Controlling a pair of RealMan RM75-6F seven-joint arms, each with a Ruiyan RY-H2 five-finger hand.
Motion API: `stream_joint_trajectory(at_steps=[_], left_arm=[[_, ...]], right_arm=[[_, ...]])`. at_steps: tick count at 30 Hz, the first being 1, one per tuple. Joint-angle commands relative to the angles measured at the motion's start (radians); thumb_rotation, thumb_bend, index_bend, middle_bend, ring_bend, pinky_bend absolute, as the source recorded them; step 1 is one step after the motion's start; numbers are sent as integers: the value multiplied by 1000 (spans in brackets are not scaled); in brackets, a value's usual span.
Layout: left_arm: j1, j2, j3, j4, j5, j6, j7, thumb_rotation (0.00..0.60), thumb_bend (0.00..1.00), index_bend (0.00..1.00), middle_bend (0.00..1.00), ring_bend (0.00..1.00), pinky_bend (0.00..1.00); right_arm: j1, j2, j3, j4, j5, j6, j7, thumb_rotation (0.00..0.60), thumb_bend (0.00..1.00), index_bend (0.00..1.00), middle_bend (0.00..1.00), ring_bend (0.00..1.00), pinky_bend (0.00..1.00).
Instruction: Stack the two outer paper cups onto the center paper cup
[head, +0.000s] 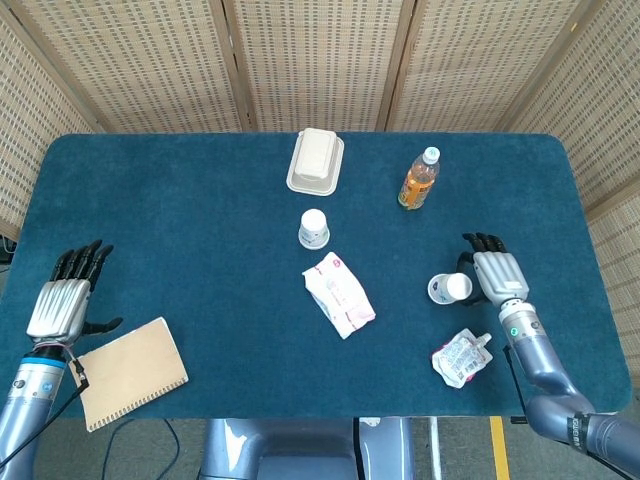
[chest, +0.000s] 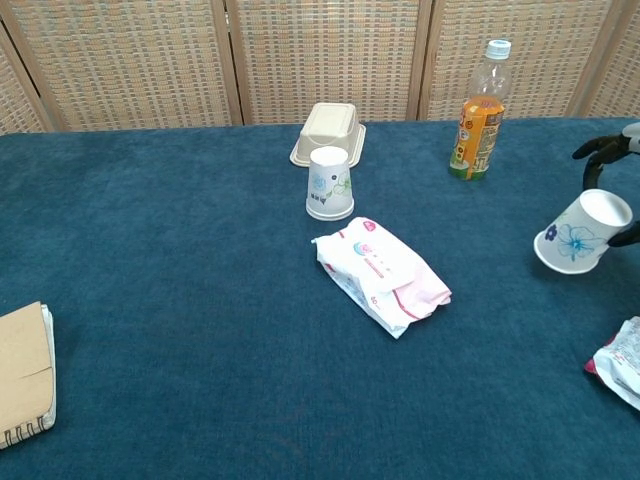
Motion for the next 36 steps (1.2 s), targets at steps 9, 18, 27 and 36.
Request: stream_joint_trajectory(at_steps=[9, 18, 27, 36], left_arm=[[13, 8, -24, 8, 1, -21, -18, 600, 122, 0, 0, 0, 0], [16, 13, -43, 31, -9, -55, -48, 600, 122, 0, 0, 0, 0], [12, 8, -61, 63, -26, -101, -75, 600, 123, 0, 0, 0, 0], [2, -5, -74, 93, -47, -145, -81, 600, 123, 0, 0, 0, 0]], right_arm=[[78, 49, 93, -168, -8, 37, -42, 600, 199, 547, 181, 16, 57], [220, -65, 145, -125, 91, -1, -145, 600, 199, 556, 188, 30, 65], [361, -231, 173, 68, 164, -64, -168, 600, 199, 566, 192, 37, 69], [441, -322, 214, 232, 155, -87, -99, 600, 199, 570, 202, 48, 72]])
